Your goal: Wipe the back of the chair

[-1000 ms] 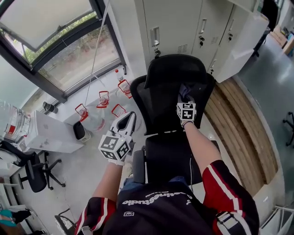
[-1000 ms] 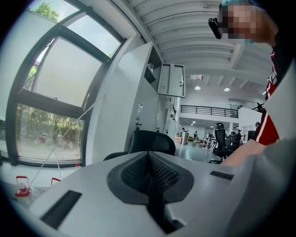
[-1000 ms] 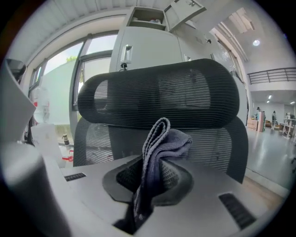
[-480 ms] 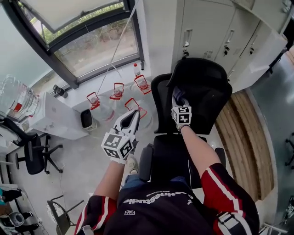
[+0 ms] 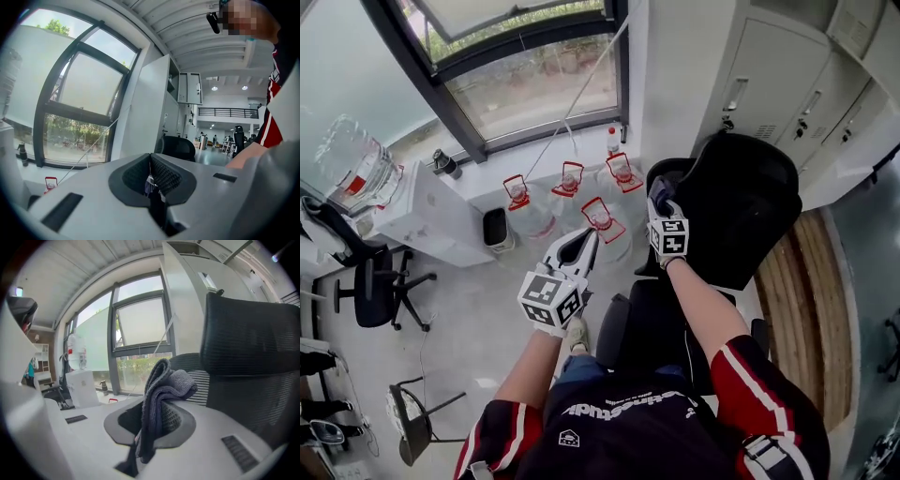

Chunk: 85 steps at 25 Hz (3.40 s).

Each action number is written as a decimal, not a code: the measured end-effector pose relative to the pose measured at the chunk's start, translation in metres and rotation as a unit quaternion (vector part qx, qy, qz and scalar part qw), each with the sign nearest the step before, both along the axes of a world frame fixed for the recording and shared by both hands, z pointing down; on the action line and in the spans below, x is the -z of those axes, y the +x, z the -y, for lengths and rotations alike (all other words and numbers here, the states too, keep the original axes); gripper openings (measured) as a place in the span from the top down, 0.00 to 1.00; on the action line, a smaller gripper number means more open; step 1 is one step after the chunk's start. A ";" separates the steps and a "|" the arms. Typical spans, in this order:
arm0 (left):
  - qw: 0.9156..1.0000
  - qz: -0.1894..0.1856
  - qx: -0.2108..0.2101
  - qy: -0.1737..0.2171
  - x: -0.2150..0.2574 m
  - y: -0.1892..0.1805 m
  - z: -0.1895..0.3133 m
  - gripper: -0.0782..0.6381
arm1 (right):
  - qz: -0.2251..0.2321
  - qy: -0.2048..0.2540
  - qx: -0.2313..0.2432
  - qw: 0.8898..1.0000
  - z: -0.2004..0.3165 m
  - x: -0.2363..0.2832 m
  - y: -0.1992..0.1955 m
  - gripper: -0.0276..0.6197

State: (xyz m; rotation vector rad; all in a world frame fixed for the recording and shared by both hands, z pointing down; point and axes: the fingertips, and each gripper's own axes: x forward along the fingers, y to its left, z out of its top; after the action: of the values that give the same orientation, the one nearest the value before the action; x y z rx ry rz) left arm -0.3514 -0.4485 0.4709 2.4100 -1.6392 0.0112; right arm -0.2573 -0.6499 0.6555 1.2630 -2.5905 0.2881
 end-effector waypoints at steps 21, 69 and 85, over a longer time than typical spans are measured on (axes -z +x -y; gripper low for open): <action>0.994 -0.022 -0.107 0.018 0.013 0.176 -0.011 0.86 | 0.046 0.011 -0.024 0.999 -0.110 0.021 0.156 0.87; 0.991 -0.018 -0.125 -0.051 -0.057 0.275 0.015 0.86 | -0.074 -0.082 -0.215 0.970 -0.029 -0.132 0.470 0.87; 0.996 -0.017 -0.082 -0.037 -0.039 0.173 -0.008 0.86 | -0.099 -0.063 -0.135 0.984 -0.028 -0.118 0.325 0.87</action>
State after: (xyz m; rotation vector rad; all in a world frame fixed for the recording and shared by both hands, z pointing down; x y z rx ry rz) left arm -0.1781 -0.4405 0.5104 2.4667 -1.3970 0.0587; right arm 0.0679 -0.6222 0.7732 1.5128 -2.2001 0.3496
